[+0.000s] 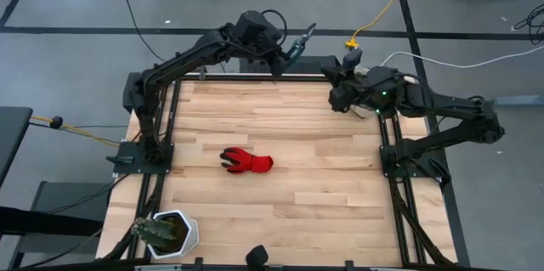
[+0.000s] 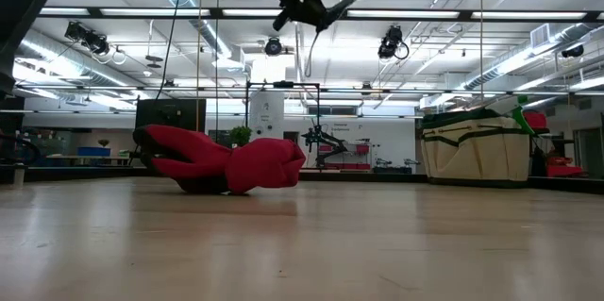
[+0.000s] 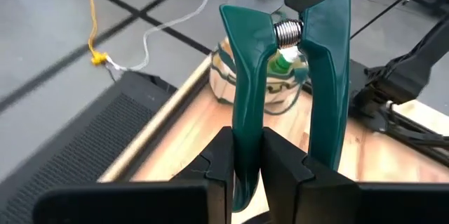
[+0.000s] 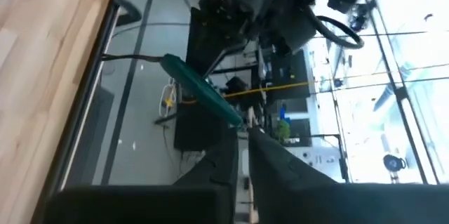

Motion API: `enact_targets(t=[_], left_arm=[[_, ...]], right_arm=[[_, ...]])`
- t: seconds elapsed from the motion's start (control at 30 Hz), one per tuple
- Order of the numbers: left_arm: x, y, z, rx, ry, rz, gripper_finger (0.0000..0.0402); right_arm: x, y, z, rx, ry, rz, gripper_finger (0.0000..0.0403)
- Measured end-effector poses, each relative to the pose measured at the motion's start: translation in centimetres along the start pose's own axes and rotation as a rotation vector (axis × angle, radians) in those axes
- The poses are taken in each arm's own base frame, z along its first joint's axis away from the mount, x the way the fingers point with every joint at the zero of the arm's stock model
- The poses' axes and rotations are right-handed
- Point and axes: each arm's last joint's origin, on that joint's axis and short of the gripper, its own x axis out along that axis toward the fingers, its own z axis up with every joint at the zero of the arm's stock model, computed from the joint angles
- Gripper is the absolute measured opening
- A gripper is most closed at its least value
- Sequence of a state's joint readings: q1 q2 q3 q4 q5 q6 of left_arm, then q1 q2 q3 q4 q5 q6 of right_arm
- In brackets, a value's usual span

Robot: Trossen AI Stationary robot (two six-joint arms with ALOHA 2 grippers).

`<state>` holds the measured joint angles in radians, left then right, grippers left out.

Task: Pick & Place Garden tools in Gardening bag
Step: Put the green shear scissors into the gardening bag

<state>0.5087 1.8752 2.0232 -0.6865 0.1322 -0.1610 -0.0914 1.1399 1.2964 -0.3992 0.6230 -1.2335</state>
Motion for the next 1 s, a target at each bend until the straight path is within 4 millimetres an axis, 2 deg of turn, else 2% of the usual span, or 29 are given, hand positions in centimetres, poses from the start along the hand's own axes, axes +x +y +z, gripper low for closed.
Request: enact_targets(t=[0.17, 0.33, 0.63, 1.0], left_arm=[[1.8, 0.2, -0.8, -0.043, 0.04, -0.001, 0.0054], [2.6, 0.2, -1.2, -0.07, 0.069, -0.018, 0.0054], [2.6, 0.2, -1.4, -0.072, 0.093, -0.019, 0.0054], [2.5, 0.2, -1.8, -0.07, 0.128, -0.016, 0.0054]], right_arm=[[1.2, 1.1, 0.4, -0.068, 0.061, 0.042, 0.0066], [2.5, 1.9, 0.9, -0.147, 0.126, 0.059, 0.0101], [4.2, 3.2, 1.7, -0.24, 0.13, 0.104, 0.0143], [5.8, 4.4, 2.6, -0.337, 0.13, 0.123, 0.0156]])
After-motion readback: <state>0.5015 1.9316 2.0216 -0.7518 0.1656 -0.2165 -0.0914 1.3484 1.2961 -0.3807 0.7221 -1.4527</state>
